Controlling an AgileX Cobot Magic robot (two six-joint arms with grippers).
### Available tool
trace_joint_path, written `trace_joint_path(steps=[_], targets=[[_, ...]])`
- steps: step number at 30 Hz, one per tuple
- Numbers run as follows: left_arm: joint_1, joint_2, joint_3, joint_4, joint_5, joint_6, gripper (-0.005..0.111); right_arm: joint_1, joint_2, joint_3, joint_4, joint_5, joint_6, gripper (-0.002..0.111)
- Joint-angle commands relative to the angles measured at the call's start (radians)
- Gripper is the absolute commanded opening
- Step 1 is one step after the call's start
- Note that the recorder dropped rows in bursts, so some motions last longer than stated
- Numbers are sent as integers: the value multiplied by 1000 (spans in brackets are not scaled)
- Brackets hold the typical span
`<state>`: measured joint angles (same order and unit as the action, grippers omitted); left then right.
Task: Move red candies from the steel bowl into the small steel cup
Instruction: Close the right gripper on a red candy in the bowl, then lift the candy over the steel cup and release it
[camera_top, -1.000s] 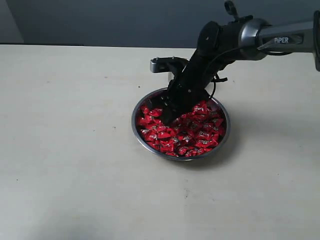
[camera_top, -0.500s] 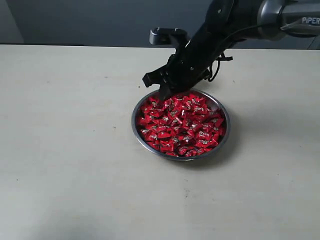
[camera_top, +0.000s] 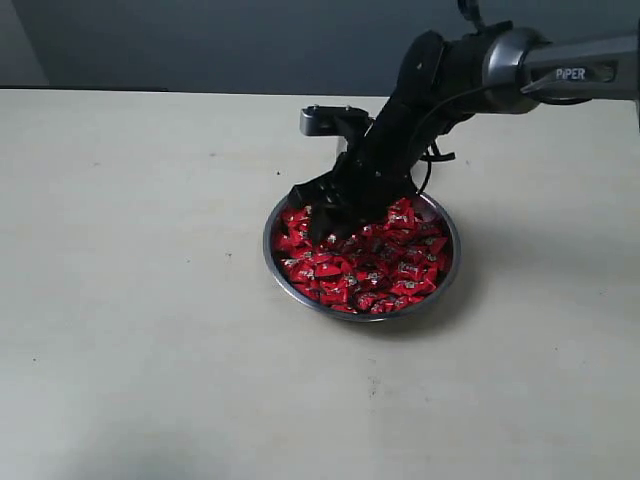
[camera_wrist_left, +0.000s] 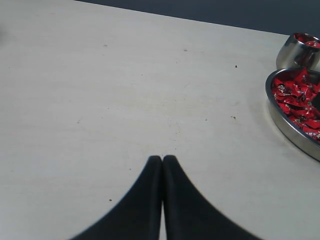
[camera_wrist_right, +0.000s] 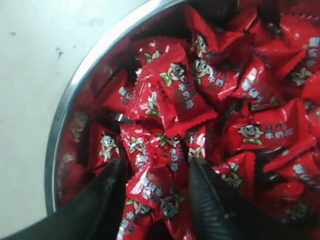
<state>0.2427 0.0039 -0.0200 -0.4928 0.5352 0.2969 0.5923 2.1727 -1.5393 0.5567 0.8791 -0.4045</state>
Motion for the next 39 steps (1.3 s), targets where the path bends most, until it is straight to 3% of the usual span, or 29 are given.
trace_joint_path(steps=[1,5,8,9,18,22,28,39], targets=[[3,-4,0,0,-5,-2,0,7,26,-2,15,-23,-3,40],[3,-4,0,0,-5,-2,0,20,32,-2,2,-58,-3,31],[3,-4,0,0,-5,-2,0,20,34,-2,-9,-67,-3,4],[3,-4,0,0,-5,-2,0,20,34,-2,-6,-67,2,0],[3,-4,0,0,-5,-2,0,-17,-97,-2,-12,-27,41,0],[3,-4,0,0,-5,-2,0,-96,-194,-7,-4,-139,73,0],[3,-4,0,0,-5,-2,0,-196,-93,-164,-4,-140,94,0],[3,-4,0,0,-5,-2,0,-208,184,-504,-80,-31,173,0]])
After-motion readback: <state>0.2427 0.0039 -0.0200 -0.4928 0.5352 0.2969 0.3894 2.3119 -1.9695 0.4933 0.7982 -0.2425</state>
